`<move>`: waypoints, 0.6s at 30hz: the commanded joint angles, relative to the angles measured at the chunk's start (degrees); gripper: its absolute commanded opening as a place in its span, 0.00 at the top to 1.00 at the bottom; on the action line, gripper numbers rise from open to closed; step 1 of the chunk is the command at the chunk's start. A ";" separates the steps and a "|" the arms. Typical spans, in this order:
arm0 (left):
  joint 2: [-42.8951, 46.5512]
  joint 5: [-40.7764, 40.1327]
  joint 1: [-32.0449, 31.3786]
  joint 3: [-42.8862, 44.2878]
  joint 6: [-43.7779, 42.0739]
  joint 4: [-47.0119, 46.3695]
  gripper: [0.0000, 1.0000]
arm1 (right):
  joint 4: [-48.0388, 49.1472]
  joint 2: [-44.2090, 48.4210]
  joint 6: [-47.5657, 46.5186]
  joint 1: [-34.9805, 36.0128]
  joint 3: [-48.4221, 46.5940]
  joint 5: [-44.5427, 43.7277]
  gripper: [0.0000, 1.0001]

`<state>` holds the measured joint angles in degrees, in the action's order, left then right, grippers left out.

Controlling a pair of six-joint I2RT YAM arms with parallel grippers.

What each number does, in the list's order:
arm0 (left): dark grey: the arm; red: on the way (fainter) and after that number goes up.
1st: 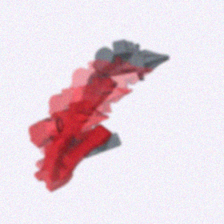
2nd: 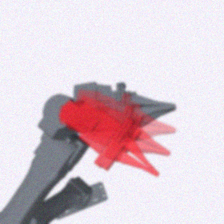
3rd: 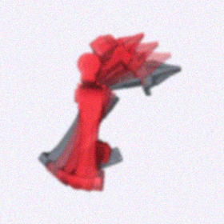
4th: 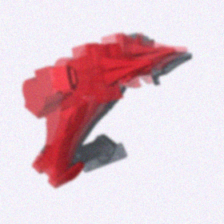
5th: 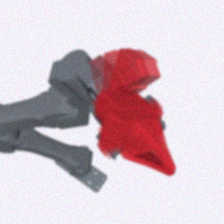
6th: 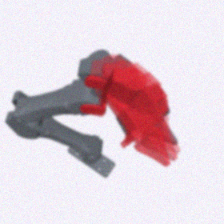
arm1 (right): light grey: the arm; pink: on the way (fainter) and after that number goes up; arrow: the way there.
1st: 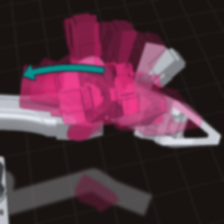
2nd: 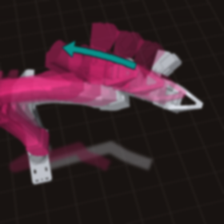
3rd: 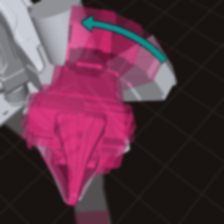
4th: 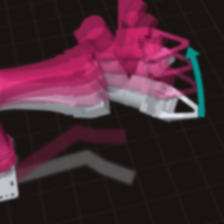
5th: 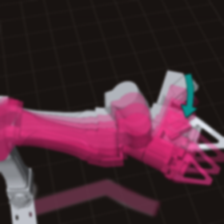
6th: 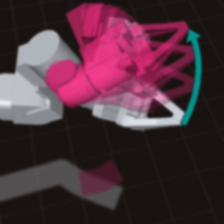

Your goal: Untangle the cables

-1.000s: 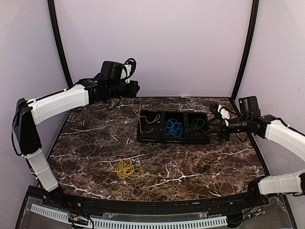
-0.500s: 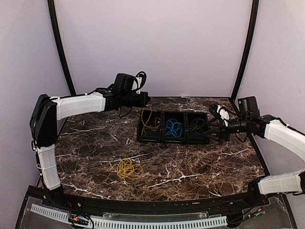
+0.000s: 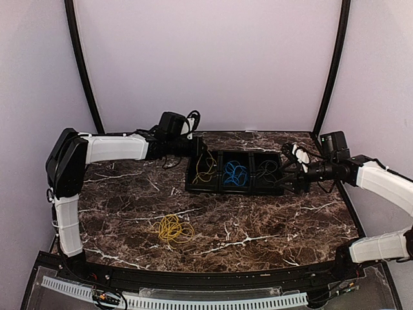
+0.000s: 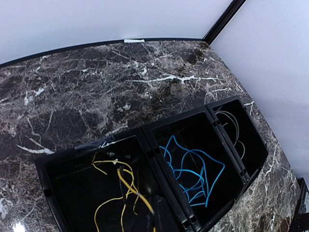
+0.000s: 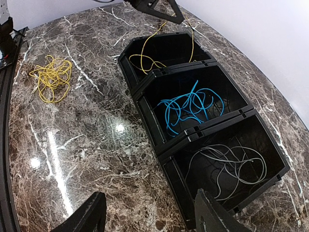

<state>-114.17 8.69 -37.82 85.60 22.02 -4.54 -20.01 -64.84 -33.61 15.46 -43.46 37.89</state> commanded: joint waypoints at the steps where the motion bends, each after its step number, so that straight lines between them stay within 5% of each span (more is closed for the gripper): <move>1: -1.79 1.94 -0.70 -0.56 1.35 1.30 1.00 | 0.24 -0.35 -0.41 -0.35 0.09 0.43 0.35; 18: -6.15 -0.19 -0.99 3.17 -0.67 12.24 1.00 | -0.08 -0.64 -0.70 -0.33 0.04 0.43 0.35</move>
<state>-120.14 9.30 -38.52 86.67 22.70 3.51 -20.60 -65.36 -33.87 15.46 -43.46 37.87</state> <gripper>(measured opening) 0.007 0.651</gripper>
